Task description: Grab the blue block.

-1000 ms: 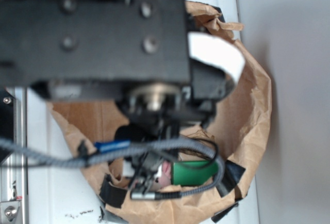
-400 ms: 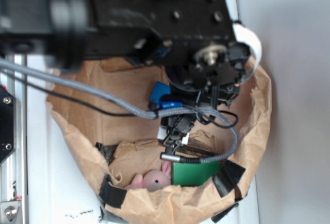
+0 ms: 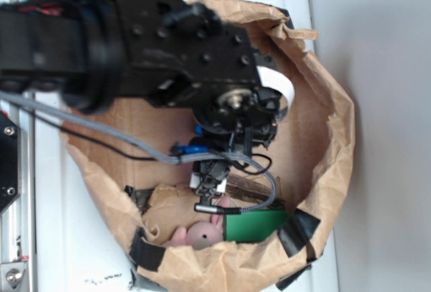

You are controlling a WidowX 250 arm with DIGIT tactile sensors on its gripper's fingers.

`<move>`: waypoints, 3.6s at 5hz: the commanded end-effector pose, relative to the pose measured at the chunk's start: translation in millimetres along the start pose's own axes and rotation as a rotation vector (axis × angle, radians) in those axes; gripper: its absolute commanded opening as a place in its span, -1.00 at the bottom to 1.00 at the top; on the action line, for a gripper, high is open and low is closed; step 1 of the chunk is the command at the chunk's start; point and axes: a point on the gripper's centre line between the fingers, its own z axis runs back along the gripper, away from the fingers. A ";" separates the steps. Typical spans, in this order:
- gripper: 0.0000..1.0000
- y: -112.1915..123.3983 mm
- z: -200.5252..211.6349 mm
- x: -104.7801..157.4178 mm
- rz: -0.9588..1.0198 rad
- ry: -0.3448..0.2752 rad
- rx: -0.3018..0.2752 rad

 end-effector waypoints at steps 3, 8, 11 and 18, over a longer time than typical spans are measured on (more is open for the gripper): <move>1.00 -1.3 17.4 -7.4 -0.068 -0.056 0.021; 1.00 10.2 63.1 19.8 -0.045 -0.131 0.014; 1.00 27.0 29.7 13.1 -0.103 -0.109 0.074; -1.00 8.8 6.0 8.6 -0.156 -0.095 0.005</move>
